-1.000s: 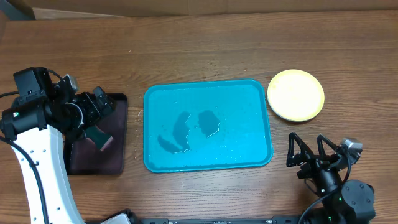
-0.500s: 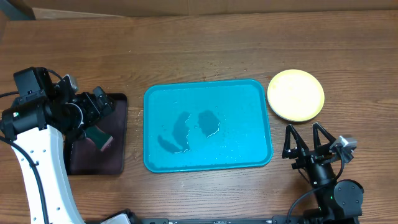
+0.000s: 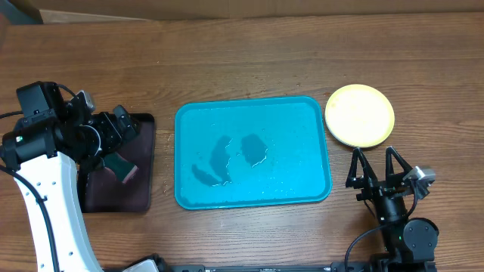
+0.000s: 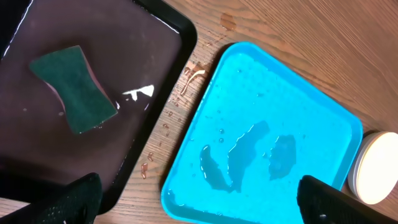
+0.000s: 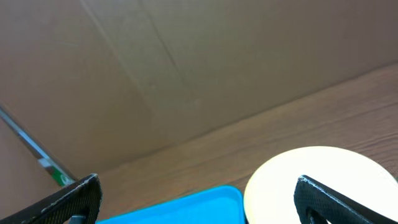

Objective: Clean dirty plates on tray and stack at the side

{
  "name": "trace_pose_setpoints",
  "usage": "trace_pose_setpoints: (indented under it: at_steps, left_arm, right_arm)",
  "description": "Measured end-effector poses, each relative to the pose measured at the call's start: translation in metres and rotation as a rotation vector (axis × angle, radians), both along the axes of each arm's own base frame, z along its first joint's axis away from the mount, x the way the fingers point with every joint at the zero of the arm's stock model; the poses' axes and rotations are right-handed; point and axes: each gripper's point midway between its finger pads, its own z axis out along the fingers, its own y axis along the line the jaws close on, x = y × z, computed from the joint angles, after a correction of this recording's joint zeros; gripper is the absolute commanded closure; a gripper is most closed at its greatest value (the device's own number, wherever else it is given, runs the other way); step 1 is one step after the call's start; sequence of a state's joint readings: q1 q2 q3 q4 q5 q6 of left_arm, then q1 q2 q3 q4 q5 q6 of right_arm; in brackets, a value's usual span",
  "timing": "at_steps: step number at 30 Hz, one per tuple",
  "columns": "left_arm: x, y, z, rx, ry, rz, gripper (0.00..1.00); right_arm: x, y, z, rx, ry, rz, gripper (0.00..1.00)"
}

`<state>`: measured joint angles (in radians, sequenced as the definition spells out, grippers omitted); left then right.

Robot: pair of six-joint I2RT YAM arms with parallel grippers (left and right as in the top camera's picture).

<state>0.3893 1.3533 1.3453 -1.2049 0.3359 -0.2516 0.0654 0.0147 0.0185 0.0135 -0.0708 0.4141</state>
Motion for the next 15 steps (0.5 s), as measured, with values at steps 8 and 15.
trace_pose_setpoints:
  at_steps: [8,15]
  left_arm:
    - [0.0,0.0,0.0,0.0,0.0,0.0,0.0]
    - [0.0,0.0,0.0,0.0,0.0,0.0,0.0]
  right_arm:
    - [0.001,0.0,-0.023,-0.024,0.093,-0.002,0.0]
    - [0.001,-0.005,-0.025,-0.121,0.087,-0.033,0.0]
